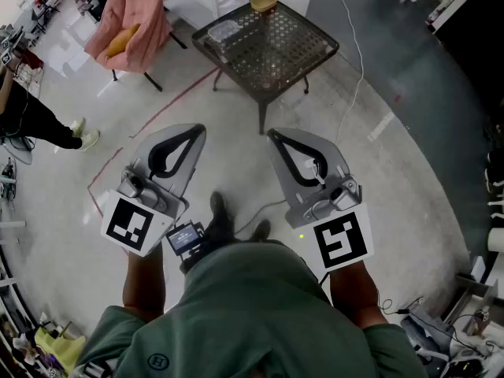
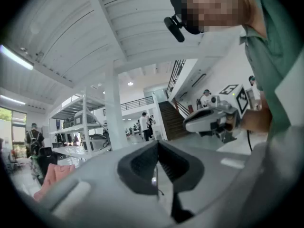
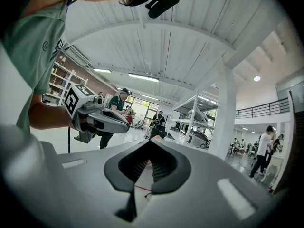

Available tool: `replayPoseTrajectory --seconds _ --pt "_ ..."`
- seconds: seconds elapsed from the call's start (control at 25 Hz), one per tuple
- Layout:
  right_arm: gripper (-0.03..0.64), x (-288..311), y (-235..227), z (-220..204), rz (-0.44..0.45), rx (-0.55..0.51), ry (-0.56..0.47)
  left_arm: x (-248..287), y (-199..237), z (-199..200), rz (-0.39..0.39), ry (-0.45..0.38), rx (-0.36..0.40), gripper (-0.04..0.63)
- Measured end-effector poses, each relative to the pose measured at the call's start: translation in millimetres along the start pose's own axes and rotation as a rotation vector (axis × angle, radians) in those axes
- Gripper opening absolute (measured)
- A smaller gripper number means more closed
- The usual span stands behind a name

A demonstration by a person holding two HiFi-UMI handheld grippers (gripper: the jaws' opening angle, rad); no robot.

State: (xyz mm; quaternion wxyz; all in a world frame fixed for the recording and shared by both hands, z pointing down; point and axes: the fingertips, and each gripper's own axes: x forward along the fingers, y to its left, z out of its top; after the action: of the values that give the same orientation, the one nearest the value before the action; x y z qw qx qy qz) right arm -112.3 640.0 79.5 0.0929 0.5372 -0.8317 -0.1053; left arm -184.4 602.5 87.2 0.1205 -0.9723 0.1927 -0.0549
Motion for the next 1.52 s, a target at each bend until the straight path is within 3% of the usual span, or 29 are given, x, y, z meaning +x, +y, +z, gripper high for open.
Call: replayPoseTrajectory --seconds 0.64,1.2,1.52 --pt "0.005 12.3 -3.2 -6.5 -0.014 0.012 0.027 3.8 15.8 -9.3 0.001 -0.002 -0.024 0.003" --pt "0.006 163.2 -19.5 15.6 -0.117 0.070 0.017 2.1 176.7 -35.2 -0.052 -0.041 -0.035 0.003" --pt "0.006 220.7 -21.1 12.3 -0.157 0.058 0.065 12.5 231.1 -52.8 -0.106 -0.072 -0.067 0.003"
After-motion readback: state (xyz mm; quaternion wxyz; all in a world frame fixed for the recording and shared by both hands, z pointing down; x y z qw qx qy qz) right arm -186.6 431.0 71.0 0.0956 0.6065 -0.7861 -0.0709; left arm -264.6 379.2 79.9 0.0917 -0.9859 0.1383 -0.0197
